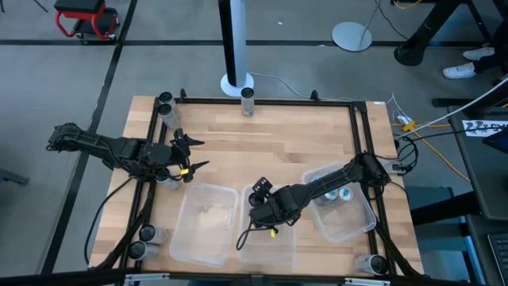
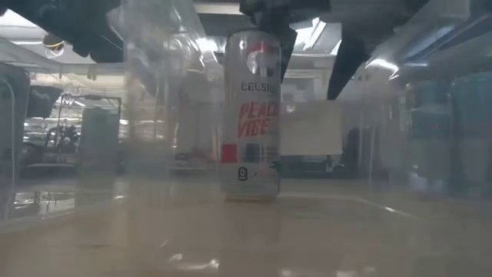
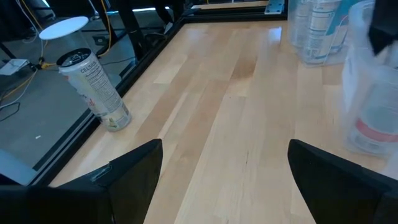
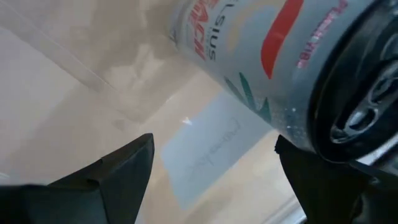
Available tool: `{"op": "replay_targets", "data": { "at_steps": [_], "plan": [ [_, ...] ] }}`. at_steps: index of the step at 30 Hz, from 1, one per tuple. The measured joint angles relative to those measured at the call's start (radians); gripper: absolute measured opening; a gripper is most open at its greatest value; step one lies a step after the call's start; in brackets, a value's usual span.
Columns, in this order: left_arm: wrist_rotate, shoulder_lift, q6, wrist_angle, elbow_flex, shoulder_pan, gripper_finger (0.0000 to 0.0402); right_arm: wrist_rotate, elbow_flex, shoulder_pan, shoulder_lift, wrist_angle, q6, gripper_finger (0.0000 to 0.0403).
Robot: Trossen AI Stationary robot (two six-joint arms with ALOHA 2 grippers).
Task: Sort soda cans
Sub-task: Put the top white-pink soda can into the middle transparent bin
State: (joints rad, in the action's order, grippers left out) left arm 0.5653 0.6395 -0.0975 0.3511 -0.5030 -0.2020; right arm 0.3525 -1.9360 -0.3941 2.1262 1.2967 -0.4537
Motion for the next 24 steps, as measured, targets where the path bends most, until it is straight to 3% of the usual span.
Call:
{"op": "replay_targets", "data": {
  "at_steps": [11, 19, 24],
  "plan": [
    [0.000, 0.000, 0.000, 0.000, 0.000, 0.000, 0.0333, 0.150, 0.002, 0.069, 0.003, 0.038, -0.049, 0.0341],
    [0.000, 0.000, 0.000, 0.000, 0.000, 0.000, 0.0333, 0.141, -0.002, 0.103, 0.004, 0.045, -0.086, 0.0341],
    [0.000, 0.000, 0.000, 0.000, 0.000, 0.000, 0.0333, 0.105, -0.089, 0.077, 0.006, 0.128, -0.089, 0.0341]
  ]
}}
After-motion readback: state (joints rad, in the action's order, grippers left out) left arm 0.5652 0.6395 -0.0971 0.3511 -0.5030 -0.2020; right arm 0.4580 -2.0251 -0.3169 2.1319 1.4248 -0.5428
